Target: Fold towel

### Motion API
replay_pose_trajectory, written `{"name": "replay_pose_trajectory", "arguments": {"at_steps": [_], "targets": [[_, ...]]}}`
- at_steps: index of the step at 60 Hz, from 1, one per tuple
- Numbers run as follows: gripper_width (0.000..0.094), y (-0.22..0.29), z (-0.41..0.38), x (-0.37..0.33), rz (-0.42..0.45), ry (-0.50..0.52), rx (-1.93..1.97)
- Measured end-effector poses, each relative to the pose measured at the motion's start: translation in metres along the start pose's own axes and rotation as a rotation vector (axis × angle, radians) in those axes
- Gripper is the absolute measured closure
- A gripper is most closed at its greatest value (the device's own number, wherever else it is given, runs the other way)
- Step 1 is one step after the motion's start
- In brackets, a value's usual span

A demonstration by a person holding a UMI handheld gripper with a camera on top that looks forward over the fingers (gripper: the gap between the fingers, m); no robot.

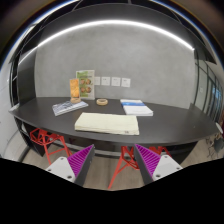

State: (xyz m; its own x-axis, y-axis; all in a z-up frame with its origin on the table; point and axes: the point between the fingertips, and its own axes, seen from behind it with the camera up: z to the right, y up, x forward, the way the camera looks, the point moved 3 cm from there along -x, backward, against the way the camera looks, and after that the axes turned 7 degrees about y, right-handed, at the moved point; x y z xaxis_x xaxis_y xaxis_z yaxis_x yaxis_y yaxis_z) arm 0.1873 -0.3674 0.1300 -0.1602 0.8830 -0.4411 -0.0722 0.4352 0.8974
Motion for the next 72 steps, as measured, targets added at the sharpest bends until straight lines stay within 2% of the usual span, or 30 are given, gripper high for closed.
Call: {"name": "replay_pose_trajectory", "arguments": {"at_steps": [16, 29, 42, 50, 55, 57, 58, 60, 61, 63, 66, 68, 72], "targets": [[0.0117, 0.007, -0.025, 0.037, 0.004, 0.087, -0.025], [0.0122, 0.039, -0.087, 0.126, 0.018, 0.101, -0.051], [0.0129, 0.067, -0.146, 0.257, -0.018, 0.082, -0.041], [0.014, 0.054, -0.158, 0.319, -0.077, 0.065, -0.01], [0.0191, 0.04, -0.153, 0.34, -0.118, 0.024, -0.031], [0.0244, 0.035, -0.151, 0.346, -0.135, 0.014, -0.044], [0.0216, 0.035, -0.152, 0.347, -0.138, 0.015, -0.05], [0.0291, 0.037, -0.152, 0.351, -0.119, 0.015, -0.048], [0.0378, 0.037, -0.151, 0.352, -0.121, 0.014, -0.051], [0.0463, 0.037, -0.151, 0.352, -0.12, 0.019, -0.052], [0.0721, 0.035, -0.141, 0.354, -0.119, 0.0, -0.049], [0.0893, 0.036, -0.127, 0.351, -0.114, -0.058, -0.062], [0.0896, 0.037, -0.122, 0.352, -0.087, -0.069, -0.077]]}}
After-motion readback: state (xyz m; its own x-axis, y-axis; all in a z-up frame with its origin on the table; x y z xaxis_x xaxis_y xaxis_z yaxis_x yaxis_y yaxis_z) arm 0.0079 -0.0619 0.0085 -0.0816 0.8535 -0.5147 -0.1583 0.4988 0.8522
